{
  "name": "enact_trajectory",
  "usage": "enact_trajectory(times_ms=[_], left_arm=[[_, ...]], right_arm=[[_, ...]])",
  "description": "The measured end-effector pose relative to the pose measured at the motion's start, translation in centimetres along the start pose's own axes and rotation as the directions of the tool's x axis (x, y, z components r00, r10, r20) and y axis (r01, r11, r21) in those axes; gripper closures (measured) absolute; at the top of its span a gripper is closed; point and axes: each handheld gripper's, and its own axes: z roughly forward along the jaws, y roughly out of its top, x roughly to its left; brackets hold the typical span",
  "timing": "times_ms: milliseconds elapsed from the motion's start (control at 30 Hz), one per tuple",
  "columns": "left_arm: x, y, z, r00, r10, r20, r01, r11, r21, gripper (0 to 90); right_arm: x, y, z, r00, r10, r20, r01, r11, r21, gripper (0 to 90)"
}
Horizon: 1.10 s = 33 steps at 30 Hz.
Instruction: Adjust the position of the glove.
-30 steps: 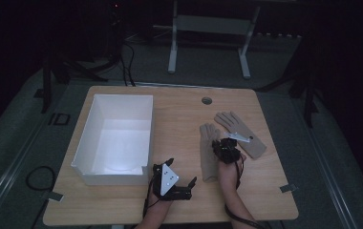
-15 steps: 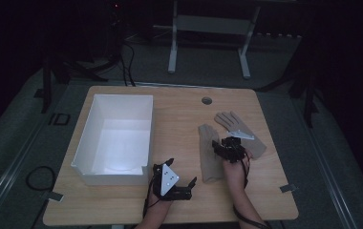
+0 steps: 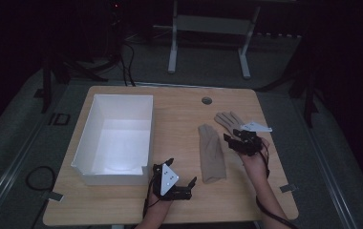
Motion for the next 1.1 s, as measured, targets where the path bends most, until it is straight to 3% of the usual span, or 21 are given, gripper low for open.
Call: enact_trajectory(times_ms=[200, 300, 333, 467, 567, 733, 900, 1100], left_arm=[[0.0, 0.0, 0.0, 1.0, 0.0, 0.002, 0.0, 1.0, 0.002, 0.1], [0.0, 0.0, 0.0, 1.0, 0.0, 0.002, 0.0, 1.0, 0.002, 0.1], [0.0, 0.0, 0.0, 1.0, 0.001, 0.002, -0.001, 1.0, 0.002, 0.1], [0.0, 0.0, 0.0, 1.0, 0.001, 0.0, -0.001, 1.0, 0.003, 0.1], [0.0, 0.0, 0.0, 1.0, 0.001, 0.0, -0.001, 1.0, 0.003, 0.1], [0.0, 0.0, 0.0, 1.0, 0.003, -0.002, -0.003, 1.0, 0.004, 0.1], [0.0, 0.0, 0.0, 1.0, -0.001, -0.004, 0.001, 1.0, 0.005, 0.1], [0.0, 0.0, 0.0, 1.0, -0.001, -0.007, 0.001, 1.0, 0.005, 0.1]], right_arm=[[-3.1, 1.3, -1.2, 0.9939, -0.102, 0.042, 0.102, 0.995, -0.007, 52.3], [-4.1, 1.5, -1.2, 0.991, -0.123, 0.052, 0.124, 0.992, -0.009, 53.7], [-5.1, 1.7, -0.9, 0.9886, -0.141, 0.053, 0.141, 0.99, 0.009, 53.7], [-6.5, 1.4, -0.1, 0.9786, -0.197, 0.059, 0.194, 0.98, 0.053, 56.2], [-7.3, 1.2, 0.5, 0.9769, -0.209, 0.043, 0.206, 0.976, 0.077, 56.1], [-9.5, -0.2, 2.6, 0.983, -0.183, -0.005, 0.183, 0.976, 0.115, 56.2], [-10.3, -1.0, 4.2, 0.9879, -0.155, 0.0, 0.153, 0.975, 0.16, 55.8], [-10.8, -2.0, 5.8, 0.9938, -0.103, -0.042, 0.109, 0.976, 0.19, 52.7]])
